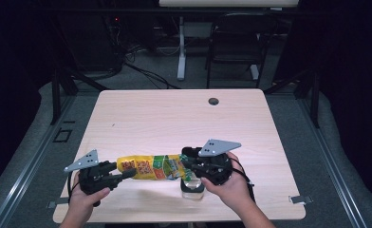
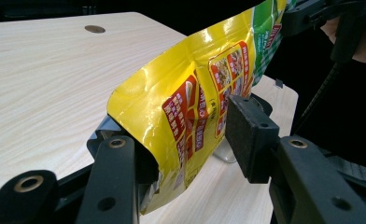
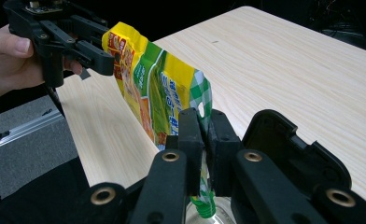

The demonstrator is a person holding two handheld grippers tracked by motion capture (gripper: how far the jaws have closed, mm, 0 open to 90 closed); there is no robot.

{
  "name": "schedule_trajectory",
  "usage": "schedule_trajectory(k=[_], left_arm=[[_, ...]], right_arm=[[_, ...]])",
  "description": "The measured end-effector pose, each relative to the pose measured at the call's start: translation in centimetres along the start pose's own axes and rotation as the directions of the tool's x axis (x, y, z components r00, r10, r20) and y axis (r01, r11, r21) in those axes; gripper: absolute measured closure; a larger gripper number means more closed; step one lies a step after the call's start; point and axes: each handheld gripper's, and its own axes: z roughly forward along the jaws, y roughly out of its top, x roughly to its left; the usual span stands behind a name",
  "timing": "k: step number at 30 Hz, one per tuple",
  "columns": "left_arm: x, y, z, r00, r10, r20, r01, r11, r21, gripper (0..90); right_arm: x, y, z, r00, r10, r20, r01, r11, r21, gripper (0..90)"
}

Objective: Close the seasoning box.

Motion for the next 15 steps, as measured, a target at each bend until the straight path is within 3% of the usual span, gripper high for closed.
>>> schedule_trajectory(k=[15], left_arm=[[-0.55,0.36,0.13,1.0,-0.004,-0.003,0.004,0.9999,-0.01,58.4]], right_arm=[[0.0,-0.4,-0.48,0.9999,-0.001,0.011,0.001,1.0,-0.017,89.0]])
